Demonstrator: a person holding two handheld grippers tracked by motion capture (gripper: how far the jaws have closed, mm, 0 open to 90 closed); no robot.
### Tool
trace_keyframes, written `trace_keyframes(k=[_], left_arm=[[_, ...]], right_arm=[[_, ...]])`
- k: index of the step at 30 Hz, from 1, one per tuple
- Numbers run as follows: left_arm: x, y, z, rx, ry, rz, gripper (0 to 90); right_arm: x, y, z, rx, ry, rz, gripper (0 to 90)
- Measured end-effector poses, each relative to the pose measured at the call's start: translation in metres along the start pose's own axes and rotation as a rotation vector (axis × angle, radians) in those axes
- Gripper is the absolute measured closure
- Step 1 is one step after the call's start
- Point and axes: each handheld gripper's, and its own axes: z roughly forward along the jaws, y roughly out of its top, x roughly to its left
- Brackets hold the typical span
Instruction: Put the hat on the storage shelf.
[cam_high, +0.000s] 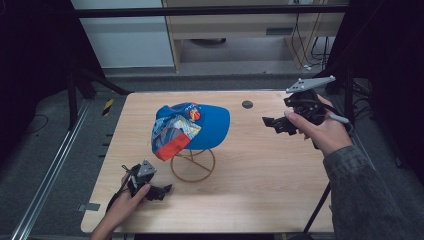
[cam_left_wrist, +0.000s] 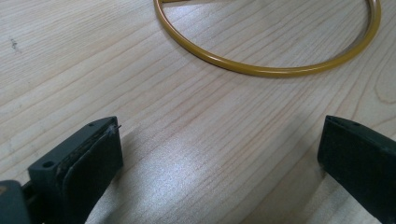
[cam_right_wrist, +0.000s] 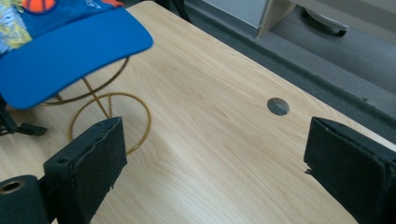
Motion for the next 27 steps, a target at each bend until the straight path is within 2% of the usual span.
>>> trace_keyframes(k=[15,27], left_arm=[[0.0,0.0,0.0,0.001,-0.002,0.0,0.0],[0.0,0.0,0.0,0.001,-0.002,0.0,0.0]], right_arm=[[-0.02,-0.036,-0.01,-0.015,-0.079,0.074,4.9],[-0.03,-0.069,-0.009,-0.022,-0.108,0.131,5.9]])
